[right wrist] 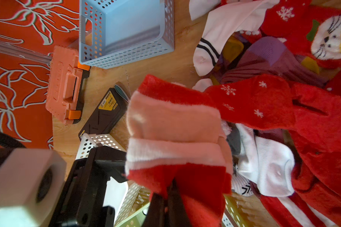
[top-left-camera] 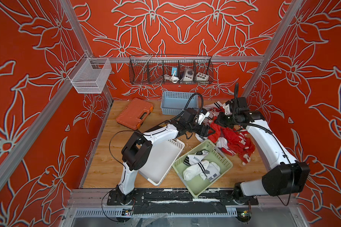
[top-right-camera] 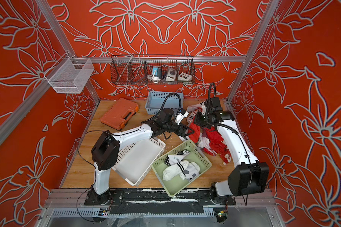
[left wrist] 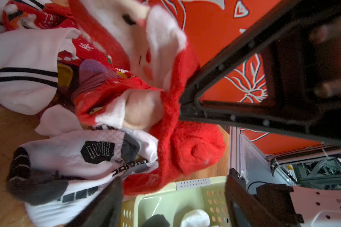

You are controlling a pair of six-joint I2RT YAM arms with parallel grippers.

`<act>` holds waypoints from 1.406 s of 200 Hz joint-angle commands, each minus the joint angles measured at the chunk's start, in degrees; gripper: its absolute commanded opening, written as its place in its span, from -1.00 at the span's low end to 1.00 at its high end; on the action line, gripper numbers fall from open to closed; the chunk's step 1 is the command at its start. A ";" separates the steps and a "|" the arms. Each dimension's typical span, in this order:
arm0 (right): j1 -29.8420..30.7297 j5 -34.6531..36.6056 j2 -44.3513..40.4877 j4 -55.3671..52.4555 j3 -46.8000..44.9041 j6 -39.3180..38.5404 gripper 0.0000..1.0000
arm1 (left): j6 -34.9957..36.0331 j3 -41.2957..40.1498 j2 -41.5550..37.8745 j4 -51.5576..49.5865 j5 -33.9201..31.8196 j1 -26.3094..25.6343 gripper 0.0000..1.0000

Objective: Sort the socks into the basket by color
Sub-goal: Place the sock in the bin.

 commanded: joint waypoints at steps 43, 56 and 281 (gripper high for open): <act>0.50 0.22 -2.36 0.30 -1.51 1.11 -1.00 | -0.06 5.86 3.02 -1.69 4.31 -0.29 -1.00; 0.57 1.24 -2.67 0.30 -1.75 1.12 -1.00 | 0.20 6.31 2.76 -2.60 5.10 -0.24 -1.00; 0.03 6.13 7.17 -1.50 1.19 -7.70 0.86 | 1.17 -17.37 -36.17 -38.48 -7.38 17.41 -1.00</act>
